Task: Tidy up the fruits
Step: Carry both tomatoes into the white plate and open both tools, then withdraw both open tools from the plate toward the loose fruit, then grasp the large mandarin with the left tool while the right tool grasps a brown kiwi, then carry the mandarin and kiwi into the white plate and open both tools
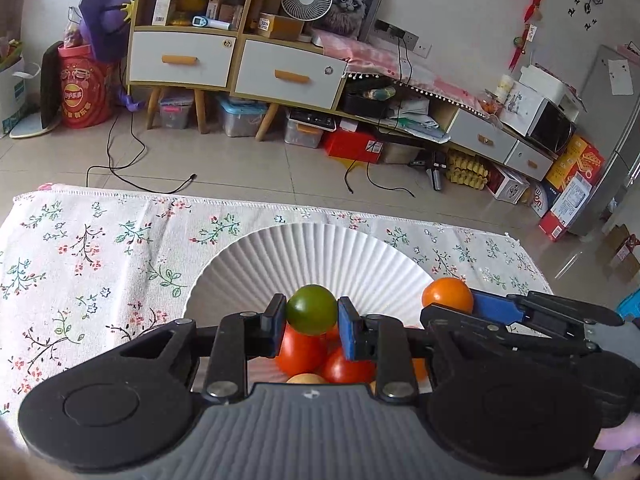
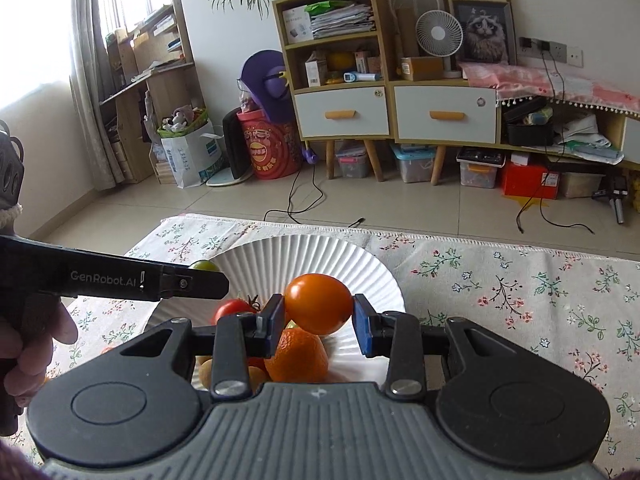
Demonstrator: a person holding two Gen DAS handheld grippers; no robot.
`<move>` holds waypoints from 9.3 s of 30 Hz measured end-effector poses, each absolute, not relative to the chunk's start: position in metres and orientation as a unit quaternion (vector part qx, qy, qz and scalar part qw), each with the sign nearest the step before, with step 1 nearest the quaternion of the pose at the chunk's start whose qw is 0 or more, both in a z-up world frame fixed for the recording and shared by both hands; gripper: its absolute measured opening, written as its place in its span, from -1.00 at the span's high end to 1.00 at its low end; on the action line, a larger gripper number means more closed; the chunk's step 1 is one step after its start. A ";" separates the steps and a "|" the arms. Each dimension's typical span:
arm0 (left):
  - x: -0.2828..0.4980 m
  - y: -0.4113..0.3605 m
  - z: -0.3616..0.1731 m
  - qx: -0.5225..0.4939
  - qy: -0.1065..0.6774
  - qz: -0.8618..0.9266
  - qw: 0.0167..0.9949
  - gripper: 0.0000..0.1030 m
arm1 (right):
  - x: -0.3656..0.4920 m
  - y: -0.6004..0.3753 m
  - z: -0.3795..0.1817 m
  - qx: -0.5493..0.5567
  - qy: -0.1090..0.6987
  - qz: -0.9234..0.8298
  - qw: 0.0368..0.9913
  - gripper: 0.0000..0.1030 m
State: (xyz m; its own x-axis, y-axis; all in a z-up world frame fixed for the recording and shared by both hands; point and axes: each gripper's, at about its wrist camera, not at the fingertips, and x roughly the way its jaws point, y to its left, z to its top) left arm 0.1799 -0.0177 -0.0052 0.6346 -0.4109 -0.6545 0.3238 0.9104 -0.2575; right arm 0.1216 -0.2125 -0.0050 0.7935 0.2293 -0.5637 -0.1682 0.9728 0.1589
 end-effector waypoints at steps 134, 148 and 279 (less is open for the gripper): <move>0.082 0.069 -0.061 0.076 0.354 -0.154 0.920 -0.95 | 0.056 -0.123 -0.049 -0.064 0.328 0.167 0.928 -0.22; 0.103 0.059 -0.057 0.059 0.338 -0.160 0.926 -0.49 | 0.063 -0.121 -0.048 -0.065 0.324 0.161 0.930 0.11; 0.161 0.012 -0.012 -0.031 0.364 -0.181 0.913 -0.09 | 0.115 -0.216 0.000 0.019 0.310 0.102 0.945 0.34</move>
